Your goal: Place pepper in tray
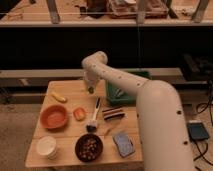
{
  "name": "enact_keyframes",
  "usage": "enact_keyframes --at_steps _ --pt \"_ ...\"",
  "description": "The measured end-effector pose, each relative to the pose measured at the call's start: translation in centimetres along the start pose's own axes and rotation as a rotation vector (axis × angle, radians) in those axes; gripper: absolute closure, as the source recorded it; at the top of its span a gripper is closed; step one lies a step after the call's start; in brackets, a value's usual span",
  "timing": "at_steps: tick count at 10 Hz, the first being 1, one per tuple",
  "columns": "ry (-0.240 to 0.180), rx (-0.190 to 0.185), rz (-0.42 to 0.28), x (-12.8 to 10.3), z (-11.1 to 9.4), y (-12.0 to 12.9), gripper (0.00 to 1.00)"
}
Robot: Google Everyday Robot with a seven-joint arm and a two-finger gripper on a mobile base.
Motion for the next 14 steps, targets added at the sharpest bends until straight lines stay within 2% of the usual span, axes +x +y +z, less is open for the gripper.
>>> enact_keyframes --at_steps 2,4,6,8,10,11,12,14 --pt "0.042 -0.025 0.053 0.0 -3.8 4.5 1.0" --pt "0.048 -0.064 0.113 -0.4 -5.2 9.2 1.0" --pt "0.043 -0.104 0.181 -1.3 -5.8 13.7 1.0" --pt "0.033 -0.164 0.272 -2.4 -6.5 19.2 1.0" --pt "0.019 -0.211 0.339 -3.4 -6.9 23.0 1.0" --pt "0.004 -0.238 0.389 -4.2 -6.9 25.7 1.0" --pt "-0.02 -0.25 0.454 -5.3 -6.6 28.6 0.96" --pt "-0.08 -0.244 0.536 -7.7 -5.2 33.0 0.78"
